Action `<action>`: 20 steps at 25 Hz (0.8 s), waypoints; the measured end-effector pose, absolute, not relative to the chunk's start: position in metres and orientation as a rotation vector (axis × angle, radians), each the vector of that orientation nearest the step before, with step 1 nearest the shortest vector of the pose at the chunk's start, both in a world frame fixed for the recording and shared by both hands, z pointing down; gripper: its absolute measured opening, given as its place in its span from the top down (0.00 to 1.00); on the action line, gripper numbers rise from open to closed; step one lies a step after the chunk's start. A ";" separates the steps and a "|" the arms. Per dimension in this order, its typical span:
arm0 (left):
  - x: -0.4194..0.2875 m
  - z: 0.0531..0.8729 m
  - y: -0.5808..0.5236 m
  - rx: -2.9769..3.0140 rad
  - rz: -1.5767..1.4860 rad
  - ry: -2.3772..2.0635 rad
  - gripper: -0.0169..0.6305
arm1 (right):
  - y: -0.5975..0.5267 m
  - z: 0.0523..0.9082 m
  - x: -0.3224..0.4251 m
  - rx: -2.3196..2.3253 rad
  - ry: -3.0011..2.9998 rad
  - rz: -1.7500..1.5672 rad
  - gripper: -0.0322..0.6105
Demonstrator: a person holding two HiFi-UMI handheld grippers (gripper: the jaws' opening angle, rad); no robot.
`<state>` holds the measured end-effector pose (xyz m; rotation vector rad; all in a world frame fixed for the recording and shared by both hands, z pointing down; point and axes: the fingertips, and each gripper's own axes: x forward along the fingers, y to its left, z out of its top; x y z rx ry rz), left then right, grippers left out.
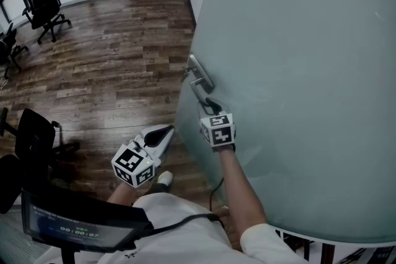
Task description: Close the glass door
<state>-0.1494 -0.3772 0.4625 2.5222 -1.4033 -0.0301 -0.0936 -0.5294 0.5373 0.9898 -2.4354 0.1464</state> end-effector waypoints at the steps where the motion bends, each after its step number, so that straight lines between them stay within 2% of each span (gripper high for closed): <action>1: -0.146 0.462 -0.368 2.514 -0.026 -1.422 0.97 | -0.525 0.538 -0.095 0.982 -2.439 0.143 0.78; 5: -0.126 0.463 -0.338 2.467 0.006 -1.508 0.97 | -0.510 0.531 -0.100 0.936 -2.459 0.147 0.78; 9: -0.134 0.464 -0.324 2.383 -0.026 -1.590 0.97 | -0.515 0.530 -0.123 0.896 -2.472 0.143 0.79; 20: -0.130 0.475 -0.183 2.121 -0.035 -1.885 0.97 | -0.439 0.532 -0.139 0.805 -2.527 0.093 0.79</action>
